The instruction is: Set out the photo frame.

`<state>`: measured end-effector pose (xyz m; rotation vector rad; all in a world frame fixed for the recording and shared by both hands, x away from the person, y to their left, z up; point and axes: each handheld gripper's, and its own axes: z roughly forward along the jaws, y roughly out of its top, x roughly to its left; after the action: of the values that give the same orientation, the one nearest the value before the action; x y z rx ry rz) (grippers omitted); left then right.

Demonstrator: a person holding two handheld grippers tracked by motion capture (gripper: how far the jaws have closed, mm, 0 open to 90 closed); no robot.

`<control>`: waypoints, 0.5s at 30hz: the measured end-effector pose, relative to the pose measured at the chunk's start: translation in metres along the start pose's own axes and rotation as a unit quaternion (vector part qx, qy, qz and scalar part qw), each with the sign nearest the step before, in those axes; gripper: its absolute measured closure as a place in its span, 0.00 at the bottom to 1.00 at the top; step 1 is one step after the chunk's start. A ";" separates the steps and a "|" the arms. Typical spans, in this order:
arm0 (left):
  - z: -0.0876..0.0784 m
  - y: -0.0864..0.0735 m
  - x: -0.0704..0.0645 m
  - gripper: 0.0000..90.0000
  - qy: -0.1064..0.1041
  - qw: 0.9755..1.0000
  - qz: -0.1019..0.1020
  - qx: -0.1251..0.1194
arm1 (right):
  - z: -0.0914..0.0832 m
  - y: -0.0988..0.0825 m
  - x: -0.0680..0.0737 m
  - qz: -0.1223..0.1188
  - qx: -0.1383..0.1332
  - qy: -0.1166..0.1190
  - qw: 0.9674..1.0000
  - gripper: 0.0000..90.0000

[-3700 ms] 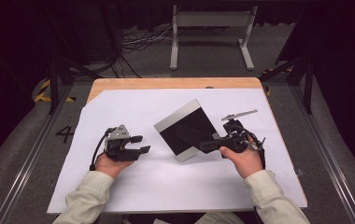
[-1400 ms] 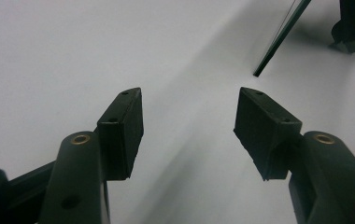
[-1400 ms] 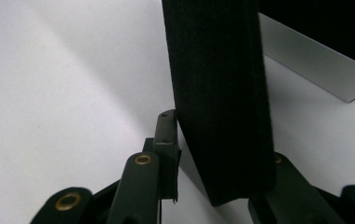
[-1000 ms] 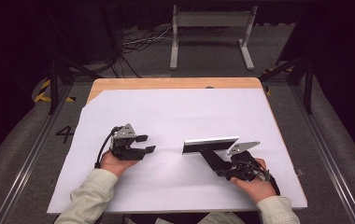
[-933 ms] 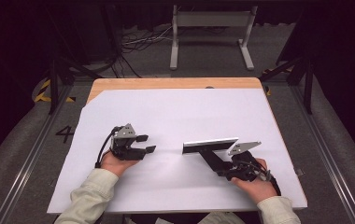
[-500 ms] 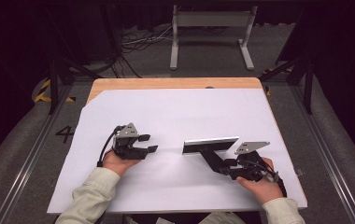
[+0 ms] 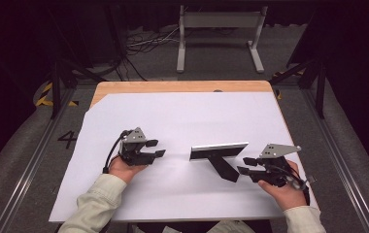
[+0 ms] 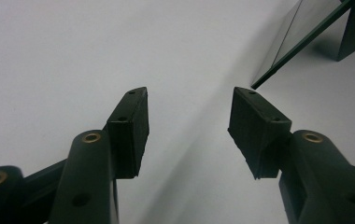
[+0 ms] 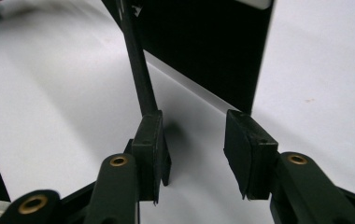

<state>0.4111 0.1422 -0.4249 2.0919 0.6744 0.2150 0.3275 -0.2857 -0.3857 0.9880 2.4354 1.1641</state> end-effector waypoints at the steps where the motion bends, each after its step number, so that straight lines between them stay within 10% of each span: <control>1: 0.000 0.001 0.000 0.57 -0.002 1.000 -0.002 0.006 | -0.002 0.000 -0.001 0.001 -0.002 -0.001 1.000 0.64; 15: 0.007 0.004 -0.010 0.63 -0.015 1.000 -0.003 0.018 | -0.019 -0.002 -0.016 -0.008 -0.004 -0.048 0.999 0.67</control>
<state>0.4071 0.1303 -0.4243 2.1241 0.6706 0.1696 0.3287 -0.3089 -0.3760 0.9975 2.3587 1.0944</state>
